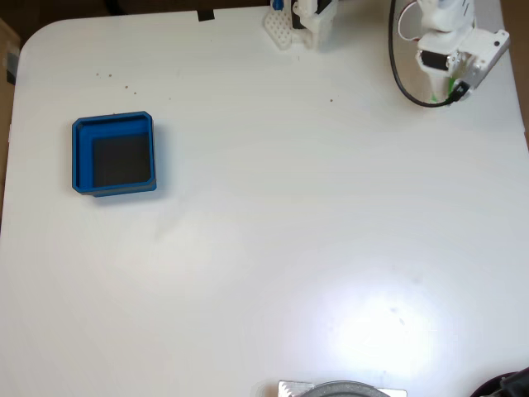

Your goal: Pick up green cube and drop it in the blue box

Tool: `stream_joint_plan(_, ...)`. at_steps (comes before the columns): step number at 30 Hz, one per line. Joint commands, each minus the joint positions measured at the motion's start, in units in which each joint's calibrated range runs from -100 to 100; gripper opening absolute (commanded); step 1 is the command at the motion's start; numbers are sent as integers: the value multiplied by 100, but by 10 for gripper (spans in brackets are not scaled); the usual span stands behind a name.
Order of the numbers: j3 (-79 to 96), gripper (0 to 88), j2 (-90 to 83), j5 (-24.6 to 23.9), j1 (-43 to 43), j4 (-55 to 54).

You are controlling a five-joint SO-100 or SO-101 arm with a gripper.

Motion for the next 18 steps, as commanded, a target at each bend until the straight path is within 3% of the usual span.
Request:
stream_joint_plan(1,-273,40,-686,-420,39,55)
stream_joint_plan(7,-273,40,-962,-435,566,55)
stream_joint_plan(18,-246,40,-937,-425,2558,47)
